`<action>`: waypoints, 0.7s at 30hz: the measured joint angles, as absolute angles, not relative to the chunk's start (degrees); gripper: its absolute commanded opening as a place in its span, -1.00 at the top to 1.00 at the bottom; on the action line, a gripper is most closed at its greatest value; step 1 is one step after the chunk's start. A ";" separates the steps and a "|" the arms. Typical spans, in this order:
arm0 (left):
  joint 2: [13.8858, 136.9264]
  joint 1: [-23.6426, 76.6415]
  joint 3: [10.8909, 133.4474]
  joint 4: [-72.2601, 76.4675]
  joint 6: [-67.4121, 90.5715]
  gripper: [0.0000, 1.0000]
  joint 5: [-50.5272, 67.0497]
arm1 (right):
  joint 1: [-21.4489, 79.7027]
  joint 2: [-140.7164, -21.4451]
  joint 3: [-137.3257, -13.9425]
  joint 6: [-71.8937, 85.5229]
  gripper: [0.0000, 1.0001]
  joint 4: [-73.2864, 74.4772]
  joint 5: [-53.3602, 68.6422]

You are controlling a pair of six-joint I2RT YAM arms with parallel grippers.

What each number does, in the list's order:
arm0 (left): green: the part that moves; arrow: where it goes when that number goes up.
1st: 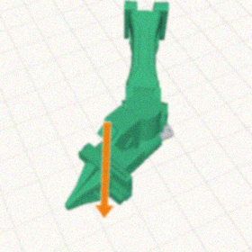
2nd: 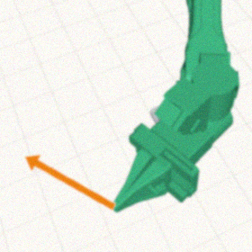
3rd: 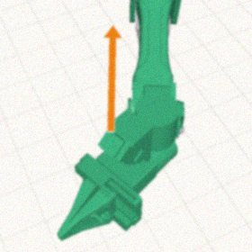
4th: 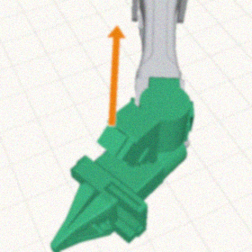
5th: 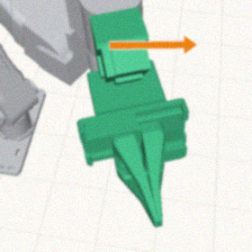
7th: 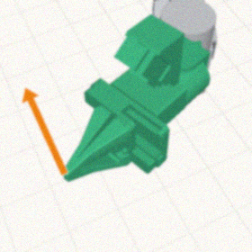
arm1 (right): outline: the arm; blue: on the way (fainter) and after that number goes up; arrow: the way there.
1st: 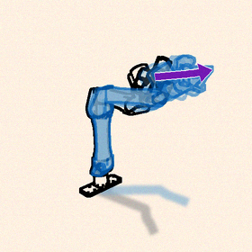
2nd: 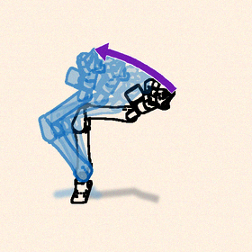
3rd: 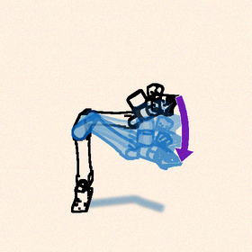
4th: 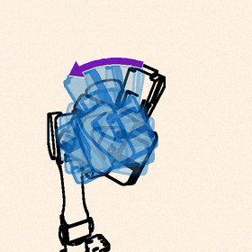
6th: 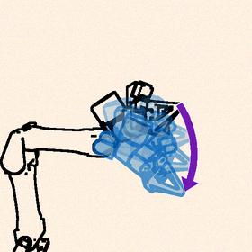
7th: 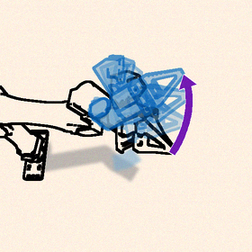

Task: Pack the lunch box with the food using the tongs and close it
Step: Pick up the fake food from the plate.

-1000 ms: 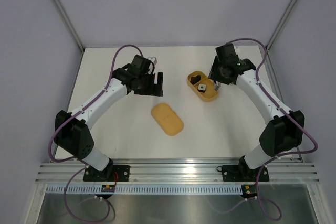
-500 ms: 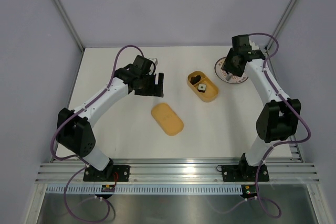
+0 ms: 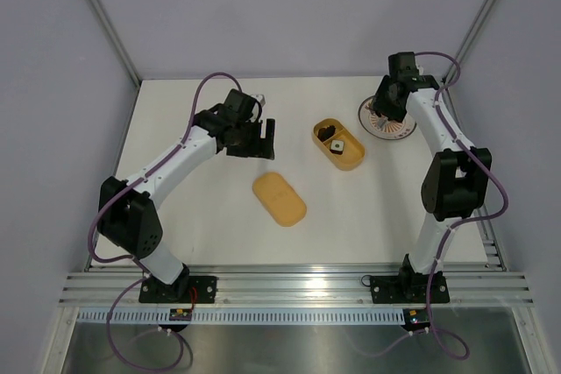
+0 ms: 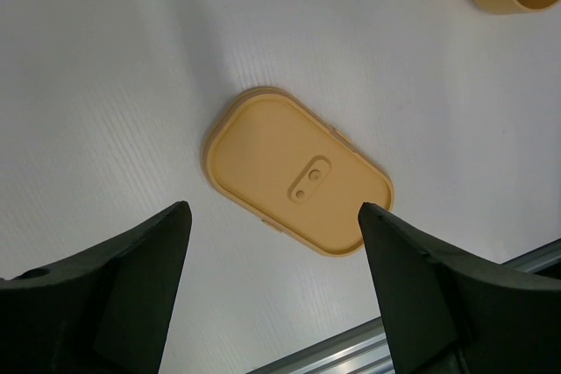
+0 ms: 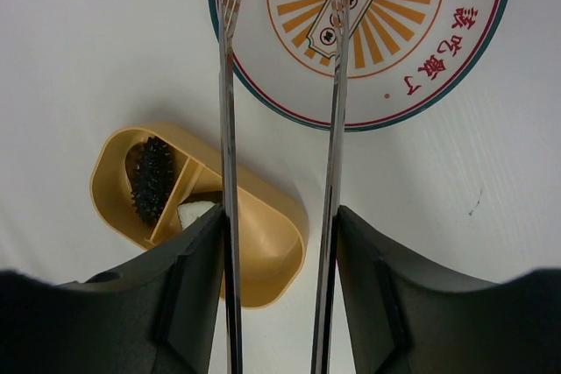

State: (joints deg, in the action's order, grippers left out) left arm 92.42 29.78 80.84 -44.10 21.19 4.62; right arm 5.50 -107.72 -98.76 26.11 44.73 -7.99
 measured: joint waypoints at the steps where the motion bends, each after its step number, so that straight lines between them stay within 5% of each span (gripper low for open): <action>1: 92.44 29.78 80.95 -44.07 21.19 -0.63 4.62 | 5.23 -108.42 -99.29 26.06 -0.16 44.69 -7.75; 11: 93.21 29.78 81.08 -44.14 21.19 -0.62 4.58 | 4.12 -115.04 -104.79 25.43 -0.14 44.69 -5.80; 21: 93.21 29.78 81.17 -44.12 20.99 -0.62 4.43 | 3.64 -117.93 -106.17 25.04 0.47 44.80 -4.84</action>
